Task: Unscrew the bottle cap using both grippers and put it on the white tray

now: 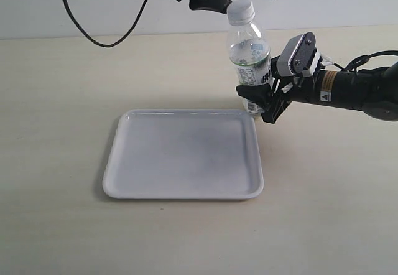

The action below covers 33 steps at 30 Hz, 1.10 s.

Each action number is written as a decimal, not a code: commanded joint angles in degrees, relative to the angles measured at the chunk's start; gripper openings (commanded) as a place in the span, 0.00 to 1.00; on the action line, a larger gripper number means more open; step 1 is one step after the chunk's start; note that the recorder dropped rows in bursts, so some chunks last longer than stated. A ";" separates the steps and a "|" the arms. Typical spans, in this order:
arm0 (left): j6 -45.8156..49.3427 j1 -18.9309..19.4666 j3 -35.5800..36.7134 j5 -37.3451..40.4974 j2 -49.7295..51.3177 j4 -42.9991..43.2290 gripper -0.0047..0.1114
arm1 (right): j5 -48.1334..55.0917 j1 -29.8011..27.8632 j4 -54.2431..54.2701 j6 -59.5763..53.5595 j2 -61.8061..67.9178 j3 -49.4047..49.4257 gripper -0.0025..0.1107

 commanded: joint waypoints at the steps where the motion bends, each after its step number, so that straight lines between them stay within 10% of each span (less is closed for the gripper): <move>1: 7.03 0.04 -0.07 1.44 -0.23 -1.41 0.70 | -2.44 0.12 0.58 0.05 -0.09 -0.10 0.02; 10: 21.50 0.04 -0.07 3.10 -0.68 0.84 0.70 | -2.44 0.12 0.58 0.15 -0.09 -0.10 0.02; 33: 14.92 0.04 -0.07 4.41 -2.04 9.50 0.66 | -3.36 0.12 0.71 1.09 -0.09 -0.10 0.02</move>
